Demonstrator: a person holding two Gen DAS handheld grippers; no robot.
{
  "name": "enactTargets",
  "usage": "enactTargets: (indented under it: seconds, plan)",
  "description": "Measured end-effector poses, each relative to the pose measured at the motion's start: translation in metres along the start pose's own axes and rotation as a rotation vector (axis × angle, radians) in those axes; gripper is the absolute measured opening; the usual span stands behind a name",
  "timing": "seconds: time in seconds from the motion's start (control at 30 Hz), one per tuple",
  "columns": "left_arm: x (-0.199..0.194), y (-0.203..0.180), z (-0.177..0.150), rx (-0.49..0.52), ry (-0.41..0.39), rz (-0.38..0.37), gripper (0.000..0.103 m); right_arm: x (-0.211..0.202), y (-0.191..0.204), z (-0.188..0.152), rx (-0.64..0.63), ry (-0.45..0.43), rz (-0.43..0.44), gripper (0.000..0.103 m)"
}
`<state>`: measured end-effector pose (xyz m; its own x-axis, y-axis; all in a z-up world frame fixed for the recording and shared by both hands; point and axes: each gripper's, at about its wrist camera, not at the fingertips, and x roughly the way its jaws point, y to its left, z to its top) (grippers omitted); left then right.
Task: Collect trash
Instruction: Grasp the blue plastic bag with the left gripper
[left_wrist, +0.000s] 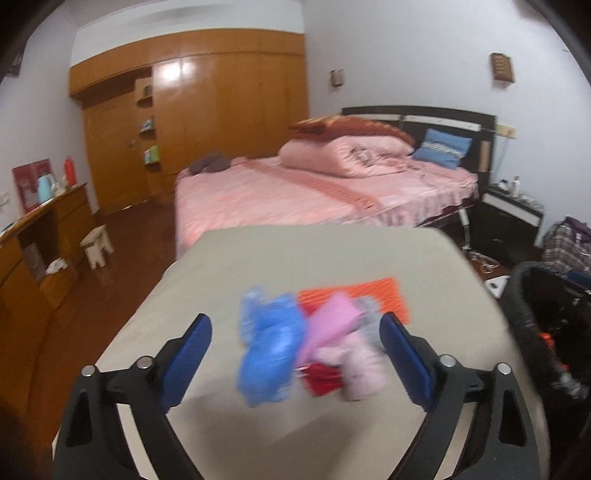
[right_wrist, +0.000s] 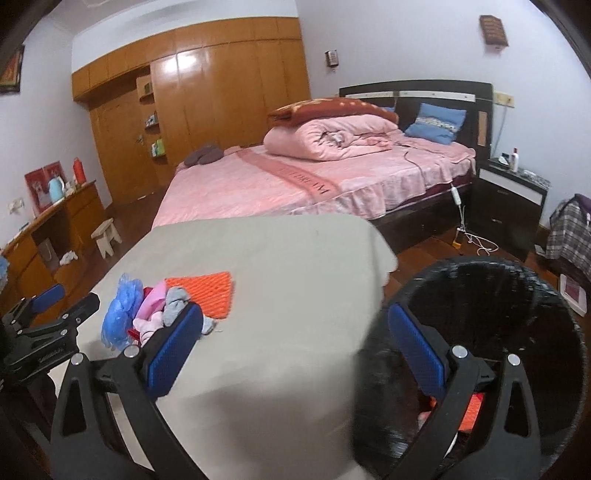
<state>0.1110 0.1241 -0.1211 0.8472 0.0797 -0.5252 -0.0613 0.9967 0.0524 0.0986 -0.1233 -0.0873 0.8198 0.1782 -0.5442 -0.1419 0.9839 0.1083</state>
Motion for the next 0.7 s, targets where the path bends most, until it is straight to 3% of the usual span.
enactTargets:
  seconds: [0.2,0.47,0.57,0.63,0.7]
  plan:
    - [0.034,0.027,-0.014,-0.035,0.07,0.036,0.08,0.033,0.027,-0.005,-0.025,0.043,0.009,0.098]
    - [0.067,0.032,-0.02,-0.056,0.134,-0.012,0.076,0.051,0.038,-0.009,-0.052,0.082,0.03,0.098]
    - [0.075,0.031,-0.023,-0.053,0.162,-0.042,0.066,0.055,0.039,-0.01,-0.056,0.092,0.031,0.098]
    - [0.081,0.027,-0.023,-0.049,0.189,-0.08,0.048,0.056,0.039,-0.012,-0.055,0.101,0.034,0.098]
    - [0.084,0.025,-0.024,-0.046,0.204,-0.109,0.044,0.058,0.039,-0.013,-0.058,0.108,0.038,0.098]
